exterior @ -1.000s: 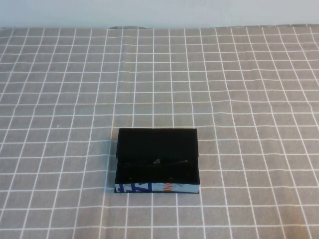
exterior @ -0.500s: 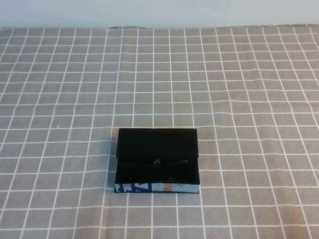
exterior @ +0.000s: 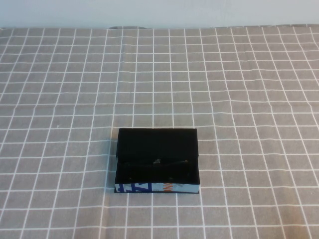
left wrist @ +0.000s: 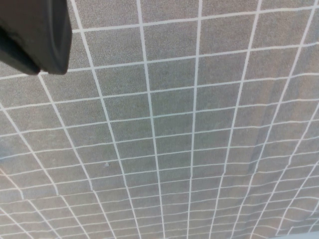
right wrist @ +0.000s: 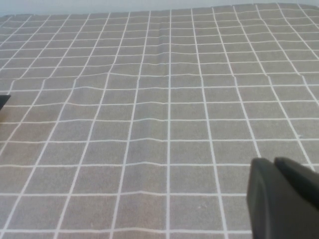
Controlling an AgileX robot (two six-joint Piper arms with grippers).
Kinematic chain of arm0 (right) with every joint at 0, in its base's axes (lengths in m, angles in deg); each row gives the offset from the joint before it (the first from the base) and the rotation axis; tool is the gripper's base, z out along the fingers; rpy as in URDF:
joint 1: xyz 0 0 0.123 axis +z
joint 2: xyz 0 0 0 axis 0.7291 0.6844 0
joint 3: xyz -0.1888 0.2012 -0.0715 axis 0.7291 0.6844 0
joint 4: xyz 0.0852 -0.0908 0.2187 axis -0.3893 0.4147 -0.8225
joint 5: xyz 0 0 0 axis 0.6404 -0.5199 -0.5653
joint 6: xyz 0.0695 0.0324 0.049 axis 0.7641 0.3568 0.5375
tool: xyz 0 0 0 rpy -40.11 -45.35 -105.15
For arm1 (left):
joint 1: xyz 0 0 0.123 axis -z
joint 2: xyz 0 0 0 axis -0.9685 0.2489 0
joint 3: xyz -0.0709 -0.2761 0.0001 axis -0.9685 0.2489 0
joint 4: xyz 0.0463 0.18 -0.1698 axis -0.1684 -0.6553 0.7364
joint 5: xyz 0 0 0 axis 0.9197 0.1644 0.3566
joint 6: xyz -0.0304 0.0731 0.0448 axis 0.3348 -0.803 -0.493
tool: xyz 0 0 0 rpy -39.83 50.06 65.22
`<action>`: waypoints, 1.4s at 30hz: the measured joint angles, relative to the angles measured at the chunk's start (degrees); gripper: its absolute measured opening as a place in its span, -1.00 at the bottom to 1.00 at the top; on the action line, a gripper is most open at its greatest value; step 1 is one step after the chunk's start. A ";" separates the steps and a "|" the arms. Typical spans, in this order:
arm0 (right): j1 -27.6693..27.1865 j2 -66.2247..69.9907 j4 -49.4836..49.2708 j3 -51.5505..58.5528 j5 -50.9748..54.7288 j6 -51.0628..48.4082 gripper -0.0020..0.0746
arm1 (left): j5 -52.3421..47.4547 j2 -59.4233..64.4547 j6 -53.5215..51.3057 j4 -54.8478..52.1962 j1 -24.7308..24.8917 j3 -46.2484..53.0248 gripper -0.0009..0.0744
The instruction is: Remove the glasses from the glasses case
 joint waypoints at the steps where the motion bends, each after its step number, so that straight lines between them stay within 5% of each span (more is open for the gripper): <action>1: 0.00 0.00 0.00 0.00 0.00 0.00 -0.99 | 0.00 0.00 0.00 0.00 0.00 0.00 -0.99; 4: 0.00 0.00 -3.60 0.00 -0.90 0.00 -0.99 | 0.00 0.00 0.00 0.00 0.00 0.00 -0.99; 13: 0.00 0.00 -36.16 0.00 -10.89 0.00 -0.99 | 0.00 0.00 0.00 0.00 0.00 0.00 -0.99; 21: 0.00 0.85 -48.79 -0.76 -9.72 0.00 -0.99 | 0.00 0.00 0.00 0.00 0.00 0.00 -0.99; 26: 0.00 13.06 -46.28 -9.72 7.72 0.00 -0.99 | 0.00 0.00 0.00 0.00 0.00 0.00 -0.99; 32: 0.00 35.83 -31.96 -25.46 27.52 -0.94 -0.99 | 0.00 0.00 0.00 0.00 0.00 0.00 -0.99; 38: 0.92 54.81 -25.60 -40.51 34.48 -9.38 -0.99 | 0.00 0.00 0.00 0.00 0.00 0.00 -0.99; 42: 7.54 64.43 -21.65 -49.38 34.87 -11.14 -0.99 | 0.00 0.00 0.00 0.00 0.00 0.00 -0.99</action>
